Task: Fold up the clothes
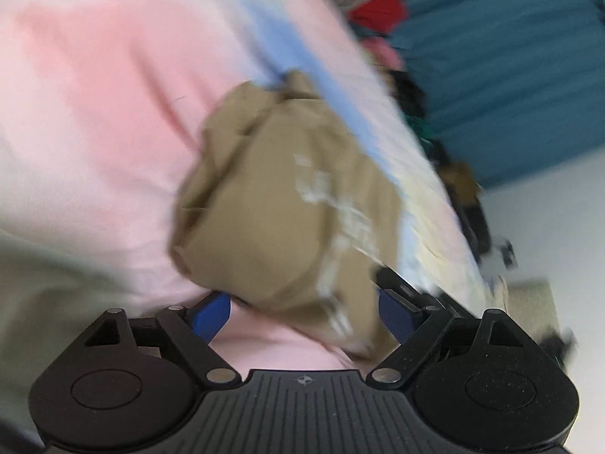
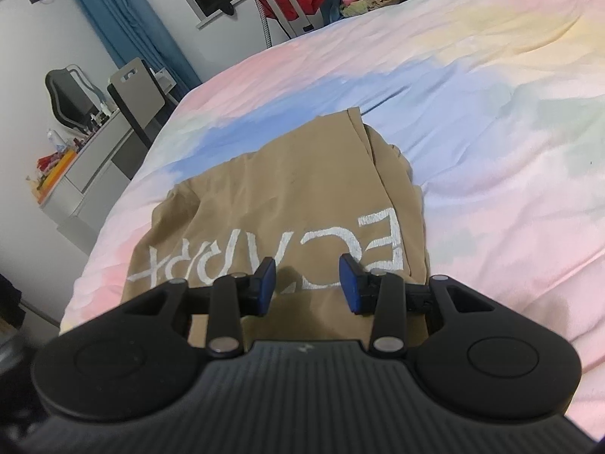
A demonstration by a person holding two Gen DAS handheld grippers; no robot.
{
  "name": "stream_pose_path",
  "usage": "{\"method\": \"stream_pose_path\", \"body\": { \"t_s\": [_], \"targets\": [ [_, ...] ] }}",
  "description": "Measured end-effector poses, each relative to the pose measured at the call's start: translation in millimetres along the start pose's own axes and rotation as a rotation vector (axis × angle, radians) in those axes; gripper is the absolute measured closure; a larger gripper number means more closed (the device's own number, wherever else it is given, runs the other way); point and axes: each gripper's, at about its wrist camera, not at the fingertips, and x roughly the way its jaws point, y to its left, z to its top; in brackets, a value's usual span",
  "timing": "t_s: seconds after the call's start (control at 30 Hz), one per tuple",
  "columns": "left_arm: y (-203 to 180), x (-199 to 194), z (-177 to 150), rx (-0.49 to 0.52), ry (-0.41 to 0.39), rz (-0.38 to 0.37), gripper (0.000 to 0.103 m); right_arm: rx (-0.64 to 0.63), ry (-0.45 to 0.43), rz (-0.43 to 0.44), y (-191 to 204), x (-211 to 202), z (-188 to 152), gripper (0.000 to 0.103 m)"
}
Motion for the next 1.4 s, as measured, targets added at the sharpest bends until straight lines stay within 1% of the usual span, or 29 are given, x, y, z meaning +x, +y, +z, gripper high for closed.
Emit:
{"method": "stream_pose_path", "body": {
  "t_s": [0.07,0.13,0.2,0.33,0.4,0.43,0.47,0.5,0.57,0.6,0.63,0.7,0.73,0.77,0.83,0.87,0.9,0.97,1.1,1.17,1.23,1.27,1.33,1.4],
  "targets": [
    [9,8,9,-0.083,-0.017,-0.015,0.017,-0.004,-0.002,-0.002,0,0,0,0.064],
    [9,9,12,-0.106,-0.039,-0.052,0.017,-0.004,-0.006,0.001,0,-1,-1,0.064],
    [8,5,11,-0.099,-0.063,-0.094,0.017,0.003,-0.008,0.005,-2,-1,-1,0.064],
    [9,-8,7,-0.121,-0.119,-0.249,0.02,0.026,-0.006,0.003,-4,1,0,0.064],
    [9,-12,5,-0.126,-0.14,-0.313,0.02,0.029,-0.007,0.003,-4,1,0,0.064],
    [8,-11,4,-0.119,-0.14,-0.306,0.02,0.035,-0.006,0.005,-5,1,0,0.064],
    [6,-7,4,-0.108,-0.135,-0.281,0.02,0.043,-0.005,0.008,-6,1,0,0.064],
    [5,-2,4,-0.098,-0.121,-0.236,0.021,0.052,-0.005,0.012,-7,1,1,0.064],
    [4,10,3,-0.077,-0.082,-0.13,0.034,0.07,-0.005,0.02,-8,0,1,0.064],
    [4,17,3,-0.065,-0.05,-0.074,0.038,0.081,-0.003,0.024,-9,-2,2,0.064],
    [7,19,3,-0.059,-0.038,-0.048,0.042,0.094,0.002,0.03,-9,-3,4,0.064],
    [7,18,2,-0.065,-0.045,-0.056,0.043,0.125,0.013,0.043,-10,-8,7,0.062],
    [7,17,2,-0.064,-0.049,-0.058,0.046,0.153,0.02,0.062,-12,-11,9,0.06],
    [6,17,1,-0.061,-0.053,-0.059,0.05,0.187,0.025,0.093,-13,-16,10,0.056],
    [3,16,0,-0.05,-0.062,-0.064,0.056,0.254,0.037,0.181,-16,-24,11,0.039],
    [1,14,0,-0.039,-0.067,-0.069,0.061,0.288,0.042,0.23,-17,-28,11,0.024],
    [-1,13,0,-0.028,-0.077,-0.082,0.063,0.323,0.05,0.273,-17,-30,10,0.014],
    [-6,8,1,-0.006,-0.1,-0.115,0.068,0.389,0.088,0.345,-15,-28,5,0.015],
    [-14,3,5,0.02,-0.144,-0.174,0.071,0.52,0.22,0.484,-9,-11,-9,0.015],
    [-14,3,5,0.01,-0.154,-0.196,0.071,0.599,0.281,0.522,-9,0,-20,0.015],
    [-14,3,5,-0.007,-0.164,-0.22,0.071,0.668,0.336,0.537,-9,10,-30,0.015],
    [-13,2,5,-0.015,-0.168,-0.23,0.072,0.691,0.343,0.532,-11,14,-33,0.015],
    [-10,-1,7,-0.029,-0.178,-0.244,0.072,0.719,0.312,0.497,-18,17,-35,0.015],
    [-9,-1,8,-0.042,-0.189,-0.251,0.072,0.795,0.259,0.474,-31,18,-36,0.015]
  ]
}}
